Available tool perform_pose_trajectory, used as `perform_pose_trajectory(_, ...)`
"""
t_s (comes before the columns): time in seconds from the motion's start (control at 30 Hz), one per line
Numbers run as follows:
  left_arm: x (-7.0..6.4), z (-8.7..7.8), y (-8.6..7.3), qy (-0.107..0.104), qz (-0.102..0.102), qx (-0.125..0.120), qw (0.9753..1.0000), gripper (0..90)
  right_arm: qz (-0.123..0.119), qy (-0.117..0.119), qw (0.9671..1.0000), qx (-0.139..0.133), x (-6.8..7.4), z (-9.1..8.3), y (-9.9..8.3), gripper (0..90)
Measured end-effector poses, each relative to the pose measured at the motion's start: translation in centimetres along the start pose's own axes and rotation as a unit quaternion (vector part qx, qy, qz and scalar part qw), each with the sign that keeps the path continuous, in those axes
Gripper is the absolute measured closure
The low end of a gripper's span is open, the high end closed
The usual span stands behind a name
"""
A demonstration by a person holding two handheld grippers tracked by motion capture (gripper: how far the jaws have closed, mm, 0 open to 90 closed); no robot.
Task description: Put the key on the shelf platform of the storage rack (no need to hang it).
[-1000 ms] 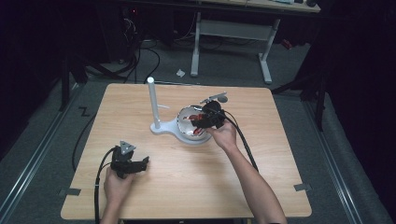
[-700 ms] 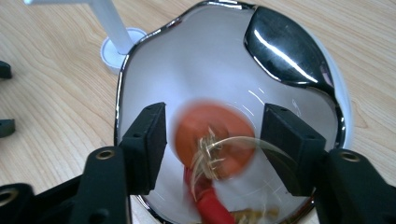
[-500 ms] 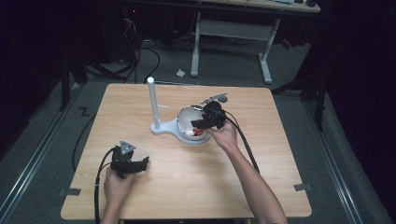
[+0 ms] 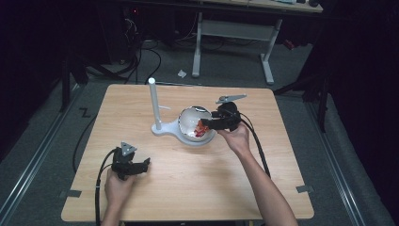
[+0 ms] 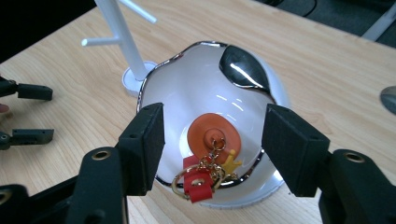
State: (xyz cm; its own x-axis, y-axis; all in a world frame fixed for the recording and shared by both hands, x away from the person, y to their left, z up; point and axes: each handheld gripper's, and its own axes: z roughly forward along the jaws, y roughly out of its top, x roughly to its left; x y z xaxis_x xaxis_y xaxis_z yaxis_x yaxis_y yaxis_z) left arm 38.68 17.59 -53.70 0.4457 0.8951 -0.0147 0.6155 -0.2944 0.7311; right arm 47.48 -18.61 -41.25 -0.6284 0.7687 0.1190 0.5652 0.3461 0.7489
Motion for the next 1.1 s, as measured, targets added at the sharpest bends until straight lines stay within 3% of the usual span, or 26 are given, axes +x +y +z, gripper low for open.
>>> perform_pose_trajectory(0.13,0.0,0.0,0.0,0.001,0.000,0.000,1.0000,17.6,-0.002,-0.006,0.9999,-0.011,-0.2,-1.0,-0.2,41.3)
perform_pose_trajectory(0.5,0.0,0.0,0.0,0.001,0.000,-0.001,1.0000,17.6,0.020,-0.027,0.9990,-0.031,-1.5,-3.5,-1.9,47.5)
perform_pose_trajectory(0.8,0.0,0.0,0.0,0.000,0.000,0.000,1.0000,17.6,0.033,-0.033,0.9979,-0.044,-2.3,-5.3,-2.9,47.4)
perform_pose_trajectory(1.1,0.0,0.0,0.0,0.000,0.000,0.000,1.0000,17.6,0.025,-0.043,0.9969,-0.061,-2.4,-7.3,-3.2,47.5)
